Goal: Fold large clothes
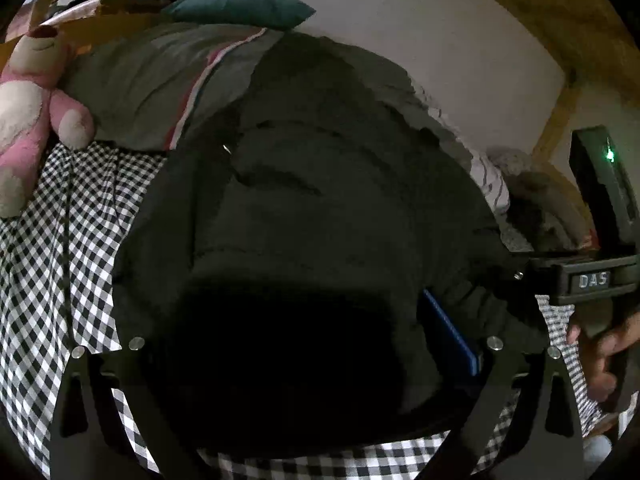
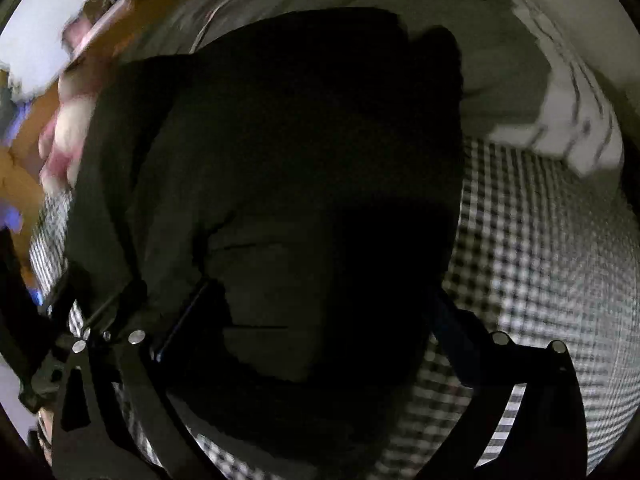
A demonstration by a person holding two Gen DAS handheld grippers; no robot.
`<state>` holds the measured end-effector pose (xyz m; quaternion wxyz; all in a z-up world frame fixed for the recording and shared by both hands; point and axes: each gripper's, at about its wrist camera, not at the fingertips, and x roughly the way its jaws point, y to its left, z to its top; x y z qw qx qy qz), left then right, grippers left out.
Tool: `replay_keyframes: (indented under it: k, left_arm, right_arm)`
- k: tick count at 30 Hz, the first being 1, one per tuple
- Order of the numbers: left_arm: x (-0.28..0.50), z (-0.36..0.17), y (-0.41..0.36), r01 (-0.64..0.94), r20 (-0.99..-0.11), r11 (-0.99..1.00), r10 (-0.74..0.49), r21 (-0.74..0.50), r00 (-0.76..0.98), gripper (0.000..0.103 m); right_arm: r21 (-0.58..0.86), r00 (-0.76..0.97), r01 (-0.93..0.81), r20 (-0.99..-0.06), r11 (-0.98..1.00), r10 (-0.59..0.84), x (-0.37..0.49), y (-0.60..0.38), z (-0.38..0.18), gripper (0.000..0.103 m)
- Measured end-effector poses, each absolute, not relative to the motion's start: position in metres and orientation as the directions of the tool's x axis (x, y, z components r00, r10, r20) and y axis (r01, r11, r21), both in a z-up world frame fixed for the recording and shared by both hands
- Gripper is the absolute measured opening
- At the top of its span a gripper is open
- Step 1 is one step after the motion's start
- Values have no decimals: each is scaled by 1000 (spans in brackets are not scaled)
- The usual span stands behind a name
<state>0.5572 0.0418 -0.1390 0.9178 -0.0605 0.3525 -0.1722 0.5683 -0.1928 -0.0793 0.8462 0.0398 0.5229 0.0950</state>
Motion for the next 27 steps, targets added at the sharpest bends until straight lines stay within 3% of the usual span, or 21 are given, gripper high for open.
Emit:
replay_keyframes:
  k: [5, 11, 14, 19, 27]
  left_arm:
    - [558, -142, 33, 267, -646, 951, -302, -155, 701, 98]
    - [553, -112, 34, 258, -662, 951, -304, -170, 685, 98]
    - [555, -123, 33, 257, -680, 955, -289, -151, 674, 99]
    - [554, -134, 37, 253, -658, 955, -292, -157, 695, 99]
    - [545, -121, 31, 228, -663, 962, -268, -149, 699, 99]
  right_arm:
    - [131, 445, -134, -878, 982, 178, 577, -187, -95, 101]
    - [169, 462, -58, -869, 984, 177, 540, -209, -61, 100]
    - [143, 435, -69, -886, 987, 158, 534, -201, -75, 100]
    - [255, 433, -42, -867, 966, 248, 535, -212, -107, 100]
    - [218, 513, -21, -835, 976, 197, 503, -221, -83, 100]
